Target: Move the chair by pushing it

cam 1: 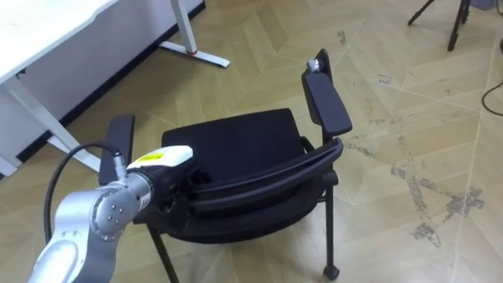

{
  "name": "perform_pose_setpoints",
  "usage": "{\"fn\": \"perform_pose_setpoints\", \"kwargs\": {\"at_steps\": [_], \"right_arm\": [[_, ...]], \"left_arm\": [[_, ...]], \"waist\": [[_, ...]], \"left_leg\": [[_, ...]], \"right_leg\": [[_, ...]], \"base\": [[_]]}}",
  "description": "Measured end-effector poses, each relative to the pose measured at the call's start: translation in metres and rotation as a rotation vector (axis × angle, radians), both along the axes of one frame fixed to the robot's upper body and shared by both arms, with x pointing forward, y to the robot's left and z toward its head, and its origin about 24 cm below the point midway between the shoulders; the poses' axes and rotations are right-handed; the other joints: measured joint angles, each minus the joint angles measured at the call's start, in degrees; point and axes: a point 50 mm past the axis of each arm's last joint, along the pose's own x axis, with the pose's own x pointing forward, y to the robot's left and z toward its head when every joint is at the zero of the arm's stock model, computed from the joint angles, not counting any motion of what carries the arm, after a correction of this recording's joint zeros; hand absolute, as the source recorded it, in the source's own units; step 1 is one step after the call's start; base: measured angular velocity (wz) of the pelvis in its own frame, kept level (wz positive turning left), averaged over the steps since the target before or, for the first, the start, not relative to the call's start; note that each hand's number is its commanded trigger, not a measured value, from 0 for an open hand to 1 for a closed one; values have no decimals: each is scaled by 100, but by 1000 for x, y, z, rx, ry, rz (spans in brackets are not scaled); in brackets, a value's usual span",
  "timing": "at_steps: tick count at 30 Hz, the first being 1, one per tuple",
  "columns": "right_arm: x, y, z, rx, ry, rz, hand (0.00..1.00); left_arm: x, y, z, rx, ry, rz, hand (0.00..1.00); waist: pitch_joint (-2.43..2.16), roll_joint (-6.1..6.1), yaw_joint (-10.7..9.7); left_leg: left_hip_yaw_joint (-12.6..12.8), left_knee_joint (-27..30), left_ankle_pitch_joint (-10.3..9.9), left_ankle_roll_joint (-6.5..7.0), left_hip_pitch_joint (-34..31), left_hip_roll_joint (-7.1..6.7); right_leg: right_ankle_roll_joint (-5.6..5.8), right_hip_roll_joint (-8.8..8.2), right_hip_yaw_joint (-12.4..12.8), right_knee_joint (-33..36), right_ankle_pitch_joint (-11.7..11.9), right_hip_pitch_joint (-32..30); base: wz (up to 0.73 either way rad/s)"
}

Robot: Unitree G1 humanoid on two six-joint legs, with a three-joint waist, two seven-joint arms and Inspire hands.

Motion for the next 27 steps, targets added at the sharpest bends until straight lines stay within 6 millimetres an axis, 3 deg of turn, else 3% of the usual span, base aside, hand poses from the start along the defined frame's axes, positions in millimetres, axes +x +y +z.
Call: {"fn": "perform_pose_setpoints", "kwargs": {"at_steps": [6,8,14,21,24,27], "right_arm": [[63,4,55,-294,-263,265,0],[75,9,71,-356,-331,316,0],[96,29,118,-624,-478,564,0],[114,68,169,-865,-651,859,0],[122,83,178,-877,-694,964,0],[124,86,185,-897,-699,1036,0]], "left_arm": [[0,3,4,8,-11,7,100],[0,3,5,9,-15,2,100],[-1,0,5,6,-18,-33,100],[-3,2,5,-11,-15,-81,100],[-3,5,3,-11,-16,-102,100],[-3,9,5,-8,-30,-126,100]], "waist": [[-5,-40,27],[-7,-41,54],[-21,-13,324],[-20,-12,644],[-8,-29,711],[23,-47,773]], "left_leg": [[48,225,-77,86,-197,-19],[48,293,-95,118,-244,-60],[98,332,-162,231,-272,-145],[179,359,-217,327,-183,-198],[209,317,-220,332,-113,-198],[164,297,-217,330,-127,-197]], "right_leg": [[56,-48,33,159,-36,-163],[87,-93,51,226,-53,-219],[126,-207,44,534,-71,-393],[144,-287,40,703,-60,-442],[157,-293,52,697,-50,-412],[159,-285,52,691,-51,-415]], "base": [[-1],[2],[-3],[-4],[-7],[1]]}}
